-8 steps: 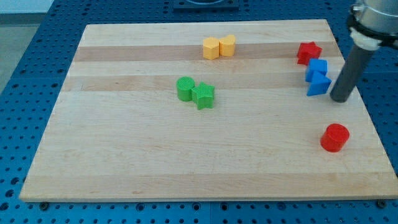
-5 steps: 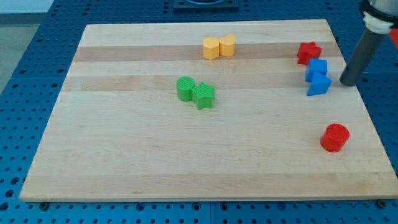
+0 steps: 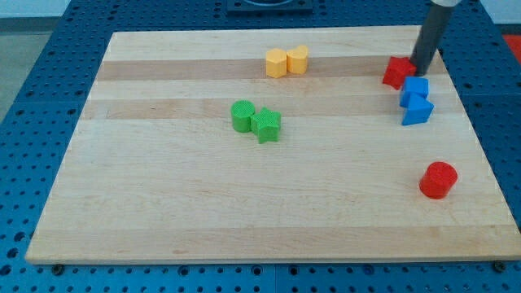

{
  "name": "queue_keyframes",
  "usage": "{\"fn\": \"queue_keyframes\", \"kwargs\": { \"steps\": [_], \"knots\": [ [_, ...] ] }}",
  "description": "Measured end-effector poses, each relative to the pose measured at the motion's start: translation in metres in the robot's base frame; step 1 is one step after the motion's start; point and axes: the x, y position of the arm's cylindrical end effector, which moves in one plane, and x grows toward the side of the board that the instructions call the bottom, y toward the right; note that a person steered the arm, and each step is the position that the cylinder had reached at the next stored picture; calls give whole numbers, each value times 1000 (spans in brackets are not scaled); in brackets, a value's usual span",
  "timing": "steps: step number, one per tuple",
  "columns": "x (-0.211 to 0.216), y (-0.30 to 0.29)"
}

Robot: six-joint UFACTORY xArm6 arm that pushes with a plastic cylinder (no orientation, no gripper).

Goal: Drag the red blocks diagonal to the bottom right of the yellow blocks

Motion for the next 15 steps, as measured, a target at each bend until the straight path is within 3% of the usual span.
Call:
{"fn": "queue_keyframes", "kwargs": {
  "steps": [4, 7, 9, 11, 15],
  "knots": [
    [1, -93],
    [88, -106],
    [57, -106],
    [54, -158],
    [130, -139]
  ]
}}
